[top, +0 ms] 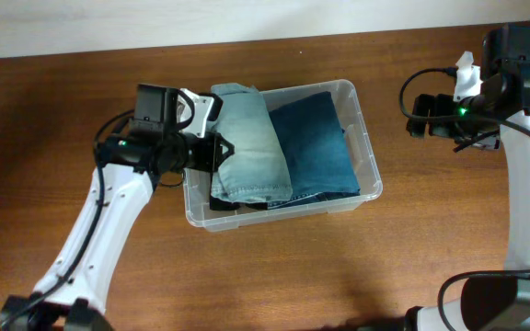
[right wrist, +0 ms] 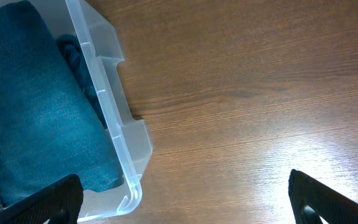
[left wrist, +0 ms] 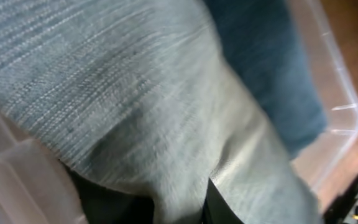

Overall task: Pack container
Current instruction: 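Lift the light jeans with the left gripper and carry over container, then lower the light jeans into the container's left side and release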

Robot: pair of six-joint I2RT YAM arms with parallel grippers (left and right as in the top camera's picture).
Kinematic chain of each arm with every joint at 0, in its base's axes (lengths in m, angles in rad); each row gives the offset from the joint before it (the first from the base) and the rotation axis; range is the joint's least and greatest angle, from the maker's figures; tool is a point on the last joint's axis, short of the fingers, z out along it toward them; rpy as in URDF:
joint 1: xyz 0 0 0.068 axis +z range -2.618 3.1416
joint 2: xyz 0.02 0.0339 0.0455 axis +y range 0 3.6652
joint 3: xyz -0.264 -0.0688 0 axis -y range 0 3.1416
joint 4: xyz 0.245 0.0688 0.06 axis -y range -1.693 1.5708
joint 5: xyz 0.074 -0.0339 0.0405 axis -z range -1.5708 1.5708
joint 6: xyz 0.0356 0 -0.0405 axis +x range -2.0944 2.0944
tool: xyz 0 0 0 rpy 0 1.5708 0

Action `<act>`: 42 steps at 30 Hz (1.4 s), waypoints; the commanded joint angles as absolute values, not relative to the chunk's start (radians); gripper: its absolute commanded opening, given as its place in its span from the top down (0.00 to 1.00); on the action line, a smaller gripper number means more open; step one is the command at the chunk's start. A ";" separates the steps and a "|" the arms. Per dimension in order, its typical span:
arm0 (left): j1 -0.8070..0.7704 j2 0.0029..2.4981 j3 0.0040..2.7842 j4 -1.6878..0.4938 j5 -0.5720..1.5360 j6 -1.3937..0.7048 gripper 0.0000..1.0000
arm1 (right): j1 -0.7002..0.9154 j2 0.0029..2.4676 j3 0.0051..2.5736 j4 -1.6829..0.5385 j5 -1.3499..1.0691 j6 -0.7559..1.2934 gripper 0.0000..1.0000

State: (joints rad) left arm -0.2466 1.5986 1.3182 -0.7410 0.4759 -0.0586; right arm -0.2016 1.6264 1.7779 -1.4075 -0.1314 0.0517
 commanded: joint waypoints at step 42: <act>-0.230 1.494 1.421 -0.673 0.080 -0.028 0.01 | -0.204 1.610 1.773 -1.411 -0.126 0.041 0.02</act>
